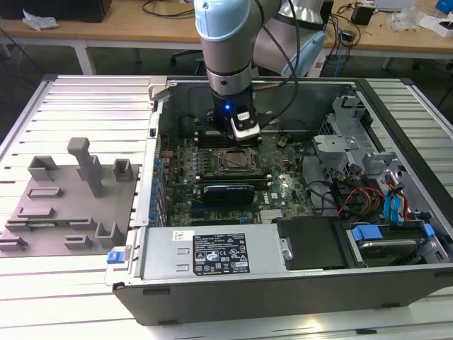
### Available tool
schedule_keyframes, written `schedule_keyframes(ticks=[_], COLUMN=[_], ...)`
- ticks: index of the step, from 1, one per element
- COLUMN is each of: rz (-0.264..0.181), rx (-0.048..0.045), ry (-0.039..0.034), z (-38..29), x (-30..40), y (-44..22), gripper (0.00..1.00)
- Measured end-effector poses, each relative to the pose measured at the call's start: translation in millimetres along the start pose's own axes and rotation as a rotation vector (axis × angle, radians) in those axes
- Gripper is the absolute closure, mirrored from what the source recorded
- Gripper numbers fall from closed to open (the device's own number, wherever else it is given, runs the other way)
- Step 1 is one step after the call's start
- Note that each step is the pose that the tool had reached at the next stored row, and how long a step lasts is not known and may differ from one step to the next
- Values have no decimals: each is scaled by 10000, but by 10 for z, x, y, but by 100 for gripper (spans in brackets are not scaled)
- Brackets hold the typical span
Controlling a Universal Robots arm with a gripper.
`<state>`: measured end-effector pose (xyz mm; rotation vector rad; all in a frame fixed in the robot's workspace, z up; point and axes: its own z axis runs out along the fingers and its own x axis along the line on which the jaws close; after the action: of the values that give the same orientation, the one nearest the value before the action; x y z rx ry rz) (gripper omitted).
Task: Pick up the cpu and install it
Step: 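Install the first cpu locking lever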
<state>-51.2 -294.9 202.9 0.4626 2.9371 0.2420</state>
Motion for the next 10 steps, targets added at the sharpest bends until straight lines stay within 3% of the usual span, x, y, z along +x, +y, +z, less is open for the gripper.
schedule_keyframes(ticks=[6, 10], rz=[58, 36], rx=[33, 228], ry=[-106, -313], z=[9, 22], x=[3, 4], y=[-1, -6], gripper=[89, 89])
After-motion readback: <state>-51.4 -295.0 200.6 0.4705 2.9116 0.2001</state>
